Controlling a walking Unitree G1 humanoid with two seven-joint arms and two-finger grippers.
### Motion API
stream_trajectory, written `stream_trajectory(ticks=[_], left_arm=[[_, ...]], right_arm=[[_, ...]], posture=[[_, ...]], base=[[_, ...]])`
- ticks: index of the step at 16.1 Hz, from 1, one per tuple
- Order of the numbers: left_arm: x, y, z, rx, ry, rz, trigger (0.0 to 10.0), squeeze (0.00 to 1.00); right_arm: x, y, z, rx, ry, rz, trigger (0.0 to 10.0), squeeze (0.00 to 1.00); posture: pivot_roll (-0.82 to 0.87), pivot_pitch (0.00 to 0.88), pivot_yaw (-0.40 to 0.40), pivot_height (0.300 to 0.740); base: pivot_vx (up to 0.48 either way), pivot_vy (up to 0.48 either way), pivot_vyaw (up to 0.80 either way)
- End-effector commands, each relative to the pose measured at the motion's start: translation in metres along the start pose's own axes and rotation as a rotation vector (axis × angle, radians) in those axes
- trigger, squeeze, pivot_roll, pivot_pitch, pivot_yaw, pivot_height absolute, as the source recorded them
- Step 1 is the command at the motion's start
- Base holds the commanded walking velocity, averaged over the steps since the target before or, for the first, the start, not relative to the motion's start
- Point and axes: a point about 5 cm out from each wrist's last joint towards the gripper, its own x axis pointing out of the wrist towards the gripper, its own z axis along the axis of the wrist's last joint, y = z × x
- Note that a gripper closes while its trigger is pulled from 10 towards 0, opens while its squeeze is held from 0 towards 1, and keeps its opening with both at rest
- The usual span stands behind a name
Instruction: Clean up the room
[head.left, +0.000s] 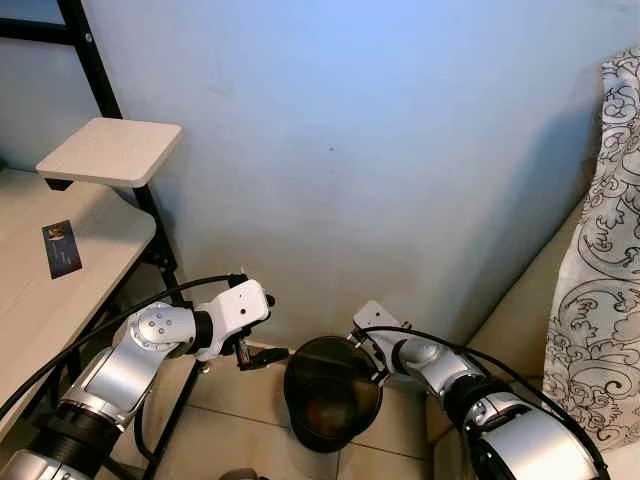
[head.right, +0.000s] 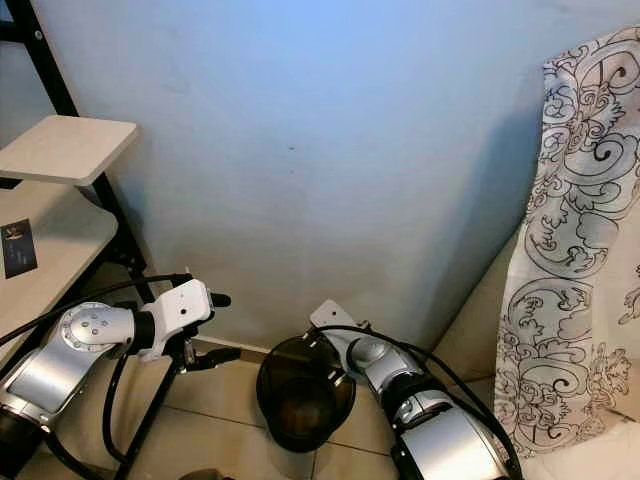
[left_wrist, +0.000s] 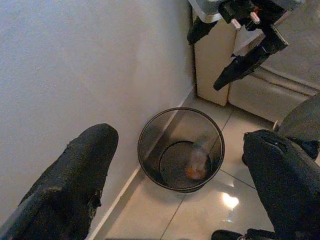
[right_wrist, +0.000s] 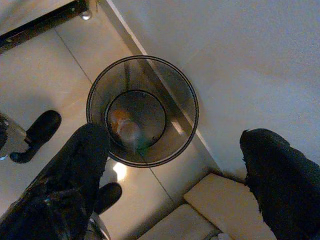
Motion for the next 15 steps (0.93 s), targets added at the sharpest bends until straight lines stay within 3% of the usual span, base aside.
stream_trajectory(ticks=[1, 3, 6, 7, 8, 11, 15], left_arm=[[-0.001, 0.004, 0.003, 0.012, 0.000, 0.012, 10.0, 0.00], [0.001, 0.002, 0.004, -0.038, -0.042, 0.089, 10.0, 0.00], [0.004, -0.001, 0.003, -0.177, -0.091, 0.215, 10.0, 0.00], [0.001, 0.000, -0.001, -0.280, -0.109, 0.338, 10.0, 0.00], [0.000, 0.000, -0.003, -0.314, -0.115, 0.381, 10.0, 0.00], [-0.007, -0.007, -0.007, -0.419, -0.113, 0.480, 10.0, 0.00], [-0.008, -0.012, -0.012, -0.519, -0.094, 0.522, 10.0, 0.00]], right_arm=[[-0.001, -0.002, 0.003, 0.030, -0.027, 0.002, 10.0, 1.00], [-0.002, -0.004, -0.005, 0.089, -0.053, -0.006, 10.0, 1.00], [-0.008, -0.017, -0.011, 0.254, -0.165, -0.063, 10.0, 1.00], [-0.018, -0.028, -0.012, 0.378, -0.300, -0.134, 10.0, 0.16], [-0.023, -0.031, -0.014, 0.420, -0.352, -0.156, 10.0, 0.00], [-0.050, -0.031, -0.017, 0.567, -0.537, -0.194, 10.0, 0.00], [-0.065, -0.019, -0.022, 0.570, -0.588, -0.218, 10.0, 0.00]], posture=[[0.09, 0.000, -0.048, 0.740], [0.09, 0.000, -0.048, 0.740], [0.08, 0.000, -0.051, 0.740], [0.07, 0.000, -0.040, 0.740], [0.07, 0.000, -0.037, 0.740], [0.04, 0.000, -0.016, 0.740], [0.02, 0.000, -0.002, 0.740]], base=[[0.000, 0.000, 0.00], [0.000, 0.000, 0.00], [0.000, 0.000, 0.00], [0.000, 0.000, 0.00], [0.000, 0.000, 0.00], [0.000, 0.000, 0.00], [0.000, 0.000, -0.14]])
